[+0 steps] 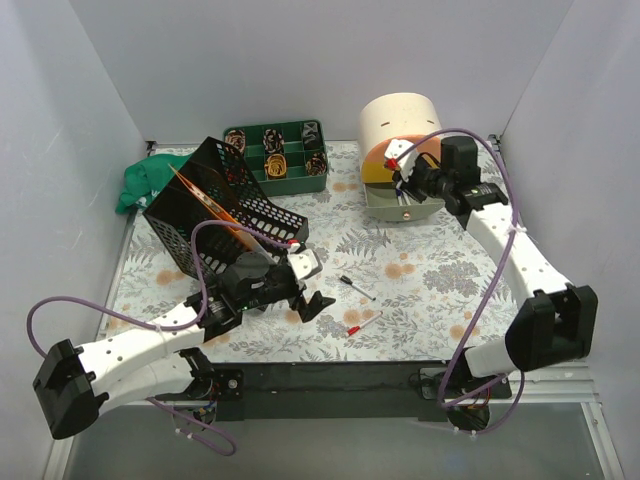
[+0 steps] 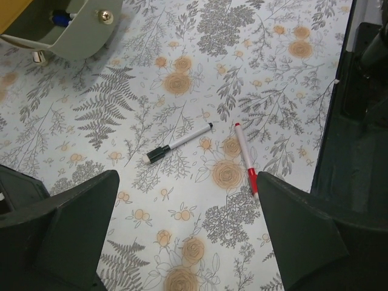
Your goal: Organize the desk
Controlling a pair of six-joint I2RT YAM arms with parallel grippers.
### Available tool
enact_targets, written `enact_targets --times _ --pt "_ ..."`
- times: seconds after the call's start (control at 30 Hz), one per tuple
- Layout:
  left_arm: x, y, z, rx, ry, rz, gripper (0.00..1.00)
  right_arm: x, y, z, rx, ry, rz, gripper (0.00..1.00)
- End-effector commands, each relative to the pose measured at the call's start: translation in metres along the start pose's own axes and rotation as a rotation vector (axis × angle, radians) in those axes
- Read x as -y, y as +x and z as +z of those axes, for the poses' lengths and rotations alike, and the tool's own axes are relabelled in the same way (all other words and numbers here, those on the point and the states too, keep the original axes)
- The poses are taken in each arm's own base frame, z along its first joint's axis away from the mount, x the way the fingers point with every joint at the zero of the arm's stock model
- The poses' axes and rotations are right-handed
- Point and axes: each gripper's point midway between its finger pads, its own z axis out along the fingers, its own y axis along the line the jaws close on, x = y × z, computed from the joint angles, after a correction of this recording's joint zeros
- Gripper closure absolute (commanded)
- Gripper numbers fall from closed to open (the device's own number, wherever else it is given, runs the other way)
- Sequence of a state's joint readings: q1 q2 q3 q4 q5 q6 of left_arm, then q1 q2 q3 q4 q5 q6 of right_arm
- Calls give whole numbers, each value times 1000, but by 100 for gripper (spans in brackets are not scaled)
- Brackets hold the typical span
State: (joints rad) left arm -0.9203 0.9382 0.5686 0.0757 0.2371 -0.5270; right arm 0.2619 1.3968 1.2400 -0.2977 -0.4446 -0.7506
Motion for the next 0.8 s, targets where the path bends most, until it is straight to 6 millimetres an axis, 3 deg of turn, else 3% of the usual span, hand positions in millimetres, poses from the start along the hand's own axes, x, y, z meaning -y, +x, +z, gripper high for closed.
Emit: enact_targets --times 0.0,0.17,0.2,0.27,0.3,0.43,0.53,0.63,0.67,0.73,0.77 --pt "-10 4 -13 -42 -54 65 2 39 14 17 -157 103 -145 97" --pt "-7 -3 -18 -10 -43 73 2 54 30 40 -246 128 -173 90" --pt "-6 -4 -19 -8 -42 73 2 52 40 49 -271 115 -168 81" --pt "-7 -4 -19 -12 -47 72 2 54 46 55 -300 121 -167 75" --pt "-7 -4 -19 -13 -45 70 2 52 52 60 -317 113 -159 65" --pt "-8 -5 -19 -14 -50 69 2 46 48 62 -317 106 -134 52" --pt "-8 -5 -19 -14 -51 70 2 40 38 56 -298 93 -113 50" --pt "-8 -4 -19 -16 -53 72 2 18 22 45 -242 14 -58 50" --pt "-9 -3 -19 -19 -54 74 2 -2 11 45 -178 -78 -24 49" --pt "-9 -3 -19 -20 -58 74 2 -47 10 34 -135 -249 43 47" --pt "-9 -3 -20 -20 -58 76 2 -78 0 32 -57 -374 83 47"
